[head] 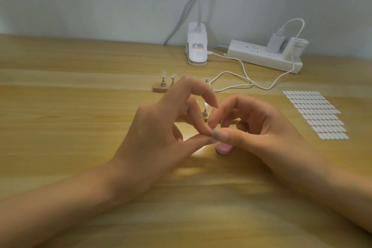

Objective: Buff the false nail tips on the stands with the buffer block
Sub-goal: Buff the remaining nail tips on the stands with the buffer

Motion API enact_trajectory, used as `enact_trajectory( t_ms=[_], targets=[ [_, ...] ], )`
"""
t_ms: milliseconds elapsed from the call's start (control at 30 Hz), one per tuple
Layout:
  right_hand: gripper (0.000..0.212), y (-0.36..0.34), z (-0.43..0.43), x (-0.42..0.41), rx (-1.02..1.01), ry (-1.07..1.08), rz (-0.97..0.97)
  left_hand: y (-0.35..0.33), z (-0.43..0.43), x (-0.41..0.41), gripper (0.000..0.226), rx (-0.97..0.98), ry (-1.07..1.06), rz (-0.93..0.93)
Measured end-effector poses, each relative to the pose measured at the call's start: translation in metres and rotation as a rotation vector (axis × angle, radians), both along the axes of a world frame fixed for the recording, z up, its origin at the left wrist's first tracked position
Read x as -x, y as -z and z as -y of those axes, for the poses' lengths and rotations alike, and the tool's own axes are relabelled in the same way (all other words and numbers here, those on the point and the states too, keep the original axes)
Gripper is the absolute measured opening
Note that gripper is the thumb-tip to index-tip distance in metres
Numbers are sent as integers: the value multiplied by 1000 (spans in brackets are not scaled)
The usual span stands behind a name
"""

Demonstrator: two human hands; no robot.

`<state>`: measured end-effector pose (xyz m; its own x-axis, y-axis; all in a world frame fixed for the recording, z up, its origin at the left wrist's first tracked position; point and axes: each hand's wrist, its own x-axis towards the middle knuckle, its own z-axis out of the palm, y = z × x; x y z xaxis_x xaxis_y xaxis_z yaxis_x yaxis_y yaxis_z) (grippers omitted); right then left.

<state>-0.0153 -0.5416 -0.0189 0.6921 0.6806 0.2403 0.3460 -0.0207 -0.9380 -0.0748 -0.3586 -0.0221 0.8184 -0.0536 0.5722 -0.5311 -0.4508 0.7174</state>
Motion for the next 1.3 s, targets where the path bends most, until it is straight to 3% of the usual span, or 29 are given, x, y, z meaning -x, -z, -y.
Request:
enact_trajectory(
  t_ms=[533,733,833,900,967,1100,1300],
  targets=[
    [12,5,3,0,-98,-15,-133,-3,10,1,46,5,-24,89],
    [24,3,9,-12,-132,-41,-160,-1,7,-3,41,152,24,-58],
    [38,-5,26,-23,76,-15,147,1,0,-2,42,175,38,-111],
    [32,-3,36,-30,303,-27,415,3,-5,-1,42,176,46,-133],
    [23,4,39,-35,395,-57,563,3,-7,-2,47,182,63,-162],
    [16,9,42,-40,353,-28,626,6,-10,-5,47,199,82,-201],
    [21,1,38,-30,80,100,616,8,-8,-7,49,259,100,-213]
  ],
)
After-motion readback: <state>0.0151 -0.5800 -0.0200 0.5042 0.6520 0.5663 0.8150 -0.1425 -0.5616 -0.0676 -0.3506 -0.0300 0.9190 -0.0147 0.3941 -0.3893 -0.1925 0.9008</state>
